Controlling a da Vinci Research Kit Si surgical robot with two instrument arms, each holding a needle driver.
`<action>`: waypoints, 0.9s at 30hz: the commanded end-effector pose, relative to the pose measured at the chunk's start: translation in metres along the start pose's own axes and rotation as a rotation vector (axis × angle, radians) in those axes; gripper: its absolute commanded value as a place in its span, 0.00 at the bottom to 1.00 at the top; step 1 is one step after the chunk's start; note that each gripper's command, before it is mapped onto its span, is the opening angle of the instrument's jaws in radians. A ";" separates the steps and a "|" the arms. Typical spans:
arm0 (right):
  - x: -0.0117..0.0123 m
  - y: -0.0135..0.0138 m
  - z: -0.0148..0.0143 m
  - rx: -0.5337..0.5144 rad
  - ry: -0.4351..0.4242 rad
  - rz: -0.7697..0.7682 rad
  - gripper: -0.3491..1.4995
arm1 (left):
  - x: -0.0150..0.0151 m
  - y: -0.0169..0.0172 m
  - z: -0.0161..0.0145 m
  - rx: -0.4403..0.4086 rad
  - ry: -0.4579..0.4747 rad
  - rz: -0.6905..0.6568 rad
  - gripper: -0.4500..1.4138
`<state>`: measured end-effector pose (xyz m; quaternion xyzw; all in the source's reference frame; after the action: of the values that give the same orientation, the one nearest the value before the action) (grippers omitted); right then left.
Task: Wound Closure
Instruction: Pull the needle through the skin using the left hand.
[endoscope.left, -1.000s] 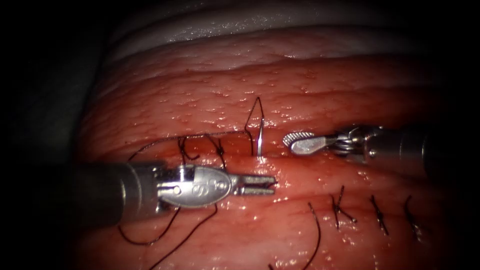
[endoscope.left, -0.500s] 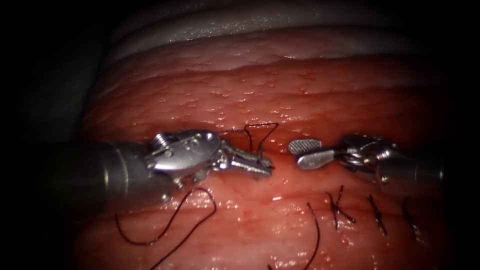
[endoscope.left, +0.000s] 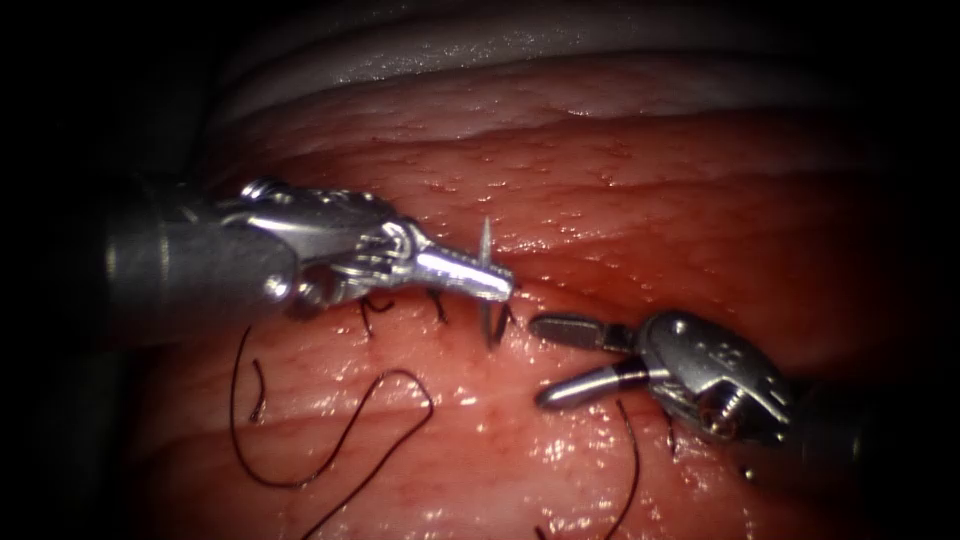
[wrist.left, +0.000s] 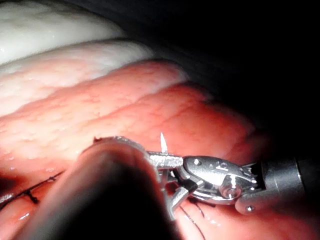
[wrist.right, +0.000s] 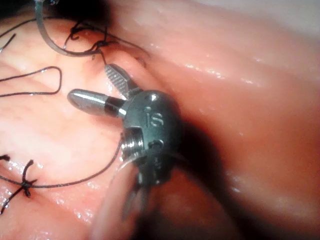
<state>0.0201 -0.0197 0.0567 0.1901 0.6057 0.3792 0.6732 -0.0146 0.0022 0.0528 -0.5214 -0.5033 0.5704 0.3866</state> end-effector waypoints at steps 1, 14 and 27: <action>-0.0007 0.0005 0.0011 -0.004 -0.010 -0.010 0.55 | 0.0002 0.0002 0.0002 -0.028 0.004 0.009 0.00; -0.0035 0.0027 0.0024 -0.106 -0.132 -0.074 0.64 | -0.0013 0.0078 -0.0015 -0.033 0.025 0.459 0.00; -0.0072 0.0020 0.0024 -0.090 -0.222 -0.072 0.54 | -0.0008 0.0128 -0.0044 0.228 0.197 1.058 0.00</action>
<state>0.0213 -0.0230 0.0629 0.1777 0.5156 0.3589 0.7575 -0.0081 -0.0004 0.0397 -0.7096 -0.0549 0.6878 0.1425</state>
